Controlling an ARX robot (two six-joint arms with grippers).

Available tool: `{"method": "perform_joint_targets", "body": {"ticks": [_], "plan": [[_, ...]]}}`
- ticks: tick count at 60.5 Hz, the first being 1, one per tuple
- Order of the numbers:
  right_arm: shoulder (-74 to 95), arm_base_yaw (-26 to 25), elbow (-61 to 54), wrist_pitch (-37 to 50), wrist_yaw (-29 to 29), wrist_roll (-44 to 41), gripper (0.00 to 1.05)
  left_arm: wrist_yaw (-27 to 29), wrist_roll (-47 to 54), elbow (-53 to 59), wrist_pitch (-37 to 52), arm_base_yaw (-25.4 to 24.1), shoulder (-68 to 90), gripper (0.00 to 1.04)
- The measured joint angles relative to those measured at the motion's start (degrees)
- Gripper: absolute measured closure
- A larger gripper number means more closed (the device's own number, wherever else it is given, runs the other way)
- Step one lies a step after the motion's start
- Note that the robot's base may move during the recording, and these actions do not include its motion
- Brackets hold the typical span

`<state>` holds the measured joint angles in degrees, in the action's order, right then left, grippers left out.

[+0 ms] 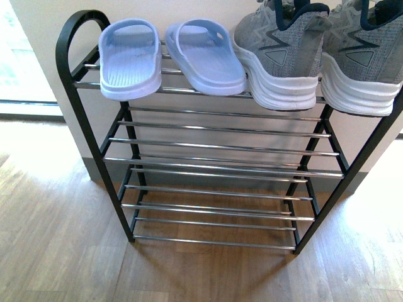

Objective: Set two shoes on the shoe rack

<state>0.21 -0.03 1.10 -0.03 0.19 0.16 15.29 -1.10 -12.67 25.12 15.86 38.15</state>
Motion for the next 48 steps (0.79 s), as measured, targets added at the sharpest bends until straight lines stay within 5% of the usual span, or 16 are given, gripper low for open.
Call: {"method": "perform_joint_targets", "body": {"ticks": [14,34,48], "plan": [[0.0,0.0,0.0,0.0,0.0,0.0,0.09,-5.1,0.4,4.6,-1.6,-5.3,-6.4,1.03],[0.0,0.0,0.0,0.0,0.0,0.0,0.09,-14.7,0.6,9.0,-6.6,-15.3,-15.8,1.04],[0.0,0.0,0.0,0.0,0.0,0.0,0.09,-15.3,0.6,10.5,-9.8,-15.6,-20.9,1.04]]}}
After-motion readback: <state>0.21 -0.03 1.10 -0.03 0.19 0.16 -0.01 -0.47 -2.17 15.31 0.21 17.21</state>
